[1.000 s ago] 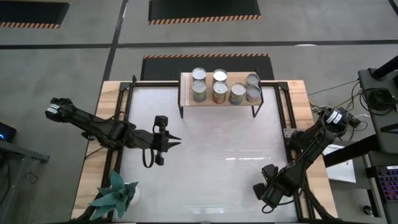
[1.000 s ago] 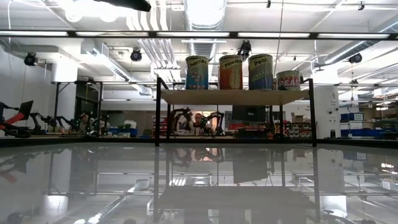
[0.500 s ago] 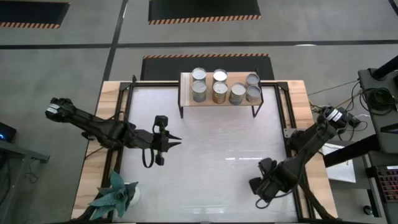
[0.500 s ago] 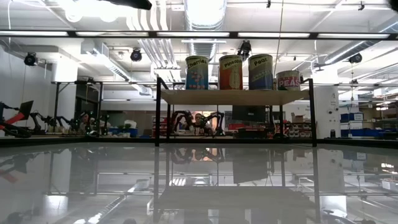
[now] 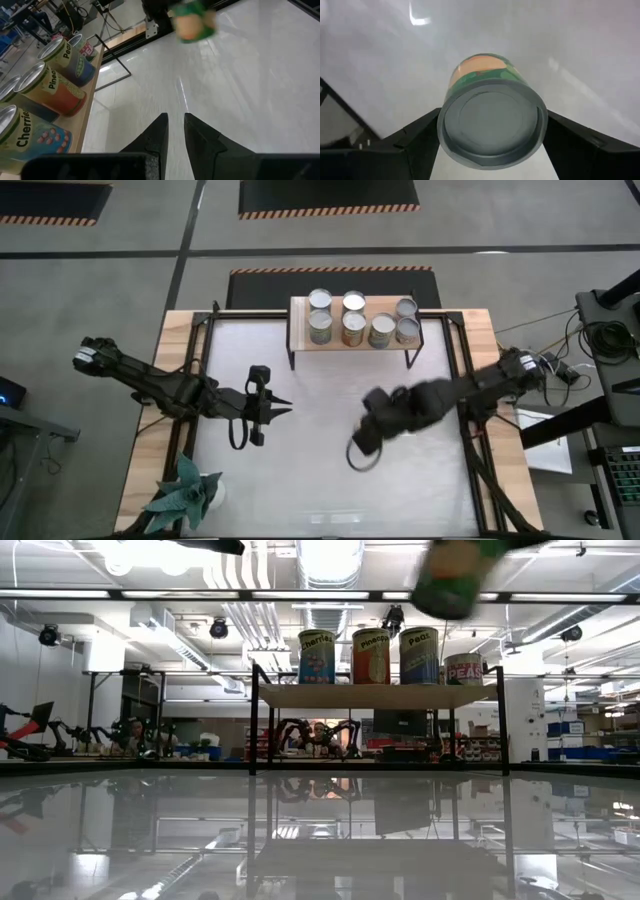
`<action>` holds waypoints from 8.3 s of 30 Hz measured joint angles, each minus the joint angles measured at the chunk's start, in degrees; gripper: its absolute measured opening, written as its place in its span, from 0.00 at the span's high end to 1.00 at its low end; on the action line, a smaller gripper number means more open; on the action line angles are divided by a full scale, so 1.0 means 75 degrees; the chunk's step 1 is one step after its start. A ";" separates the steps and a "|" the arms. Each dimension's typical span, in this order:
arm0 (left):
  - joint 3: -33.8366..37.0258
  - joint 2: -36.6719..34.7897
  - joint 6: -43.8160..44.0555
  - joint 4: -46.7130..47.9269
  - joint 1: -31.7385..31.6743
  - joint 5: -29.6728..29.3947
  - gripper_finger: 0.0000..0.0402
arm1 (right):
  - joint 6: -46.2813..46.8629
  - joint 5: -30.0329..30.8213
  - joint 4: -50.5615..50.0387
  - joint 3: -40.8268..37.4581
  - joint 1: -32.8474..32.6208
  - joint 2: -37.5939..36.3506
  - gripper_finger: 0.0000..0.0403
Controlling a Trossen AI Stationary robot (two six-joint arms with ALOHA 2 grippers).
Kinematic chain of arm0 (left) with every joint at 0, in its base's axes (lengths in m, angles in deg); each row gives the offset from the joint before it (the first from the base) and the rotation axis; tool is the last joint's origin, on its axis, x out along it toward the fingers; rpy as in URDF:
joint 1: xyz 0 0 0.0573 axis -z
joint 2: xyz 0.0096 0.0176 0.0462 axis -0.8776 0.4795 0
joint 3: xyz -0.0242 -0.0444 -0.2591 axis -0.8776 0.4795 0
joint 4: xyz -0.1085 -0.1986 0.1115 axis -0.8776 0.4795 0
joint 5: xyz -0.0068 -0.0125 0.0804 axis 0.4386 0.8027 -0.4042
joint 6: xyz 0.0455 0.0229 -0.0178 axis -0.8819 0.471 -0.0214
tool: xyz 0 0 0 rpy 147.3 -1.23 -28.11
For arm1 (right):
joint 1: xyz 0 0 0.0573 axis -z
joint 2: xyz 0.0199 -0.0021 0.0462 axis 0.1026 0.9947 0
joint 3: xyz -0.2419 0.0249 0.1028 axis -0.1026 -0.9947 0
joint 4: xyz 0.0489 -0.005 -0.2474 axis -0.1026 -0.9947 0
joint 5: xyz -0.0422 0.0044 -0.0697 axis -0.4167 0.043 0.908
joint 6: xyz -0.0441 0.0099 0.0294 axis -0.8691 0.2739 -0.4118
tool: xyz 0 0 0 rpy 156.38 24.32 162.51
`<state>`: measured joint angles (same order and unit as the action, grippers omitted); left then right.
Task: Pick and place cans onto a shelf
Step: Put the canned peaches on the shelf, then adjust the canned goods
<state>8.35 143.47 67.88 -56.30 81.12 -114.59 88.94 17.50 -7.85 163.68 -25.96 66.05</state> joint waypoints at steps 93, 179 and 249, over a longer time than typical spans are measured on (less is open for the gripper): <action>0.0000 0.0000 -0.0135 0.0001 0.0002 0.0000 0.89 | -0.8964 0.0475 -0.2600 0.5118 0.8882 0.3085 0.12; 0.0000 0.0001 0.0037 0.0007 0.0002 -0.0003 0.89 | -0.9544 0.1335 -0.2592 0.3891 0.8879 0.2911 0.96; 0.0000 0.0003 0.0180 -0.0274 0.0002 0.0000 0.89 | -0.6968 0.1705 0.1660 -0.3794 0.5752 -0.4356 0.96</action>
<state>8.35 143.49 69.23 -58.35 81.14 -114.59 36.68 30.29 4.61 135.22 17.18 33.37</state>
